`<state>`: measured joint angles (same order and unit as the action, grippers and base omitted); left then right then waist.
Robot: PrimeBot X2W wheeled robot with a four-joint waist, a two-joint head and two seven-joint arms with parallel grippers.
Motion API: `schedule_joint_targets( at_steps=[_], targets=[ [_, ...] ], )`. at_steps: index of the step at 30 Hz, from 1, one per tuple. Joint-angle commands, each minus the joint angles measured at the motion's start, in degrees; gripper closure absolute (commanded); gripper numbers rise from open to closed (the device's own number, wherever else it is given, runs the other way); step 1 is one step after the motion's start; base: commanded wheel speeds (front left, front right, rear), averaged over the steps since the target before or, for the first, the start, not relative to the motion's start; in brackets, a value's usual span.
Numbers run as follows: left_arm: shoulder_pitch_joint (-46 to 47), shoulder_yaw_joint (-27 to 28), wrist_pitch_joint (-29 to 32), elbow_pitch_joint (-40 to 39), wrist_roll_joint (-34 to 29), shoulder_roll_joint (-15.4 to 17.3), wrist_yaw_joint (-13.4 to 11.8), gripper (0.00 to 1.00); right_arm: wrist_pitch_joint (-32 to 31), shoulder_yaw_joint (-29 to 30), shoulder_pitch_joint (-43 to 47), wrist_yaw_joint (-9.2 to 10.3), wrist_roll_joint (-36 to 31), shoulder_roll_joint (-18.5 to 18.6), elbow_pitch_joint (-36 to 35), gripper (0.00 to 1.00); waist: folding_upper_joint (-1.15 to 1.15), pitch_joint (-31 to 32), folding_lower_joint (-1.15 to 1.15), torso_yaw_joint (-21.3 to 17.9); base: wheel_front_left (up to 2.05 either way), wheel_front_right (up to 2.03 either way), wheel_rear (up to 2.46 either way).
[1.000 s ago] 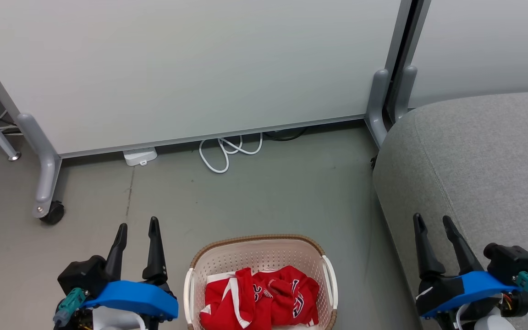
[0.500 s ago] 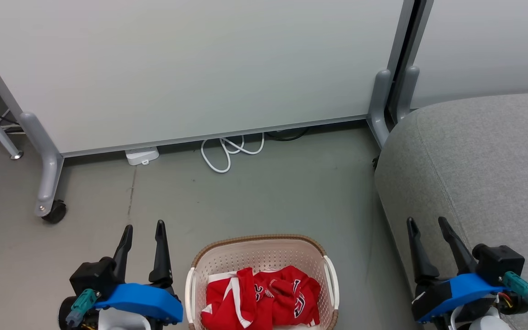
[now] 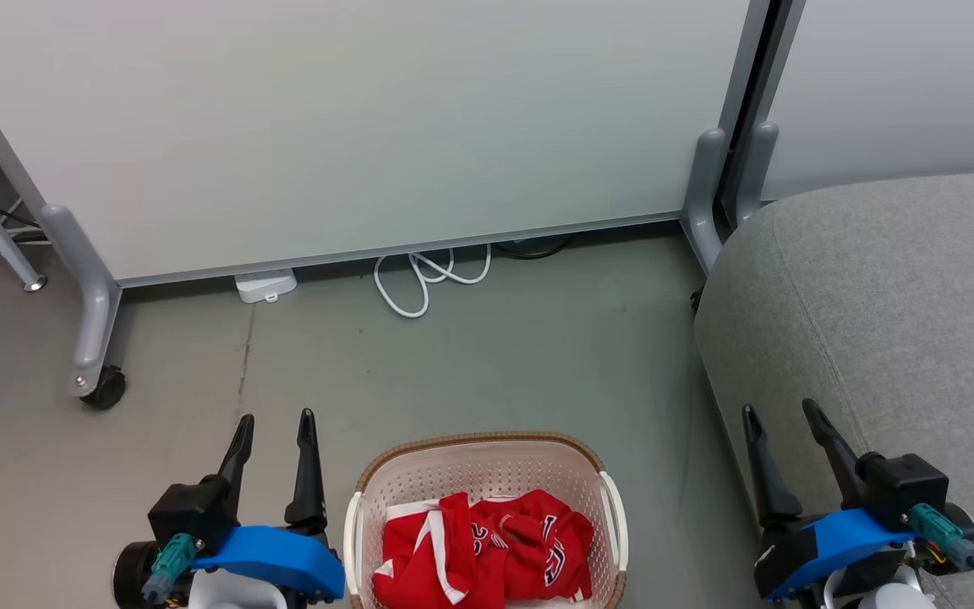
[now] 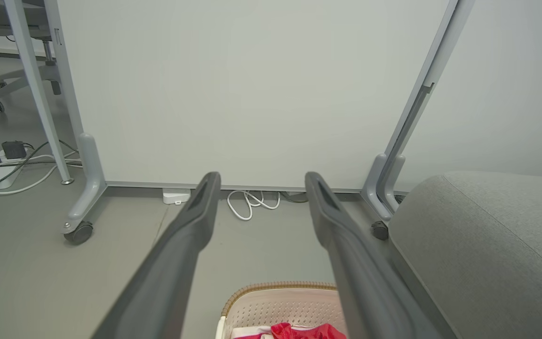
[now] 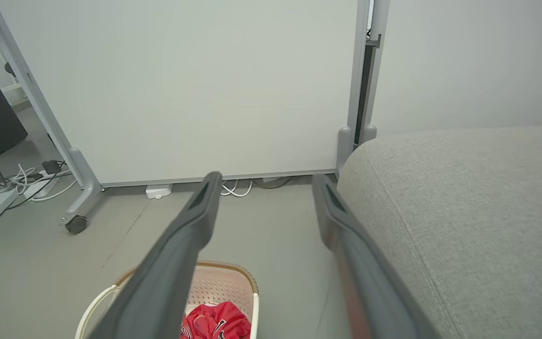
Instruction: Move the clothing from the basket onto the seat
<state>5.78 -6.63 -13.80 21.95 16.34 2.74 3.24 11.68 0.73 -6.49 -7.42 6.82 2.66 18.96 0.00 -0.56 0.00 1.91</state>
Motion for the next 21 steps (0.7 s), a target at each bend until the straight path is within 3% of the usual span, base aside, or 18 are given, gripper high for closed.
schedule_joint_targets(
  at_steps=[1,10,21],
  targets=[
    [1.05,-0.33,-0.65,0.15,-1.13,0.22,-0.16,0.00,0.54,-0.16,-0.55,-0.10,-1.07,0.34,-0.02,0.00,0.00,-0.09,0.00,0.04,0.00,0.00,0.00],
    [1.19,-0.77,-1.49,0.55,-4.15,0.23,-0.24,0.00,1.47,-0.62,-0.84,-0.08,-4.30,0.37,0.49,0.00,0.00,-0.25,0.00,0.09,0.00,0.00,0.00],
    [1.23,-0.77,-1.48,0.70,-3.48,0.23,-0.30,0.00,1.68,-0.61,-0.84,-0.08,-3.27,0.35,0.56,0.00,0.00,-0.22,0.00,0.15,0.00,0.00,0.00]
  ],
)
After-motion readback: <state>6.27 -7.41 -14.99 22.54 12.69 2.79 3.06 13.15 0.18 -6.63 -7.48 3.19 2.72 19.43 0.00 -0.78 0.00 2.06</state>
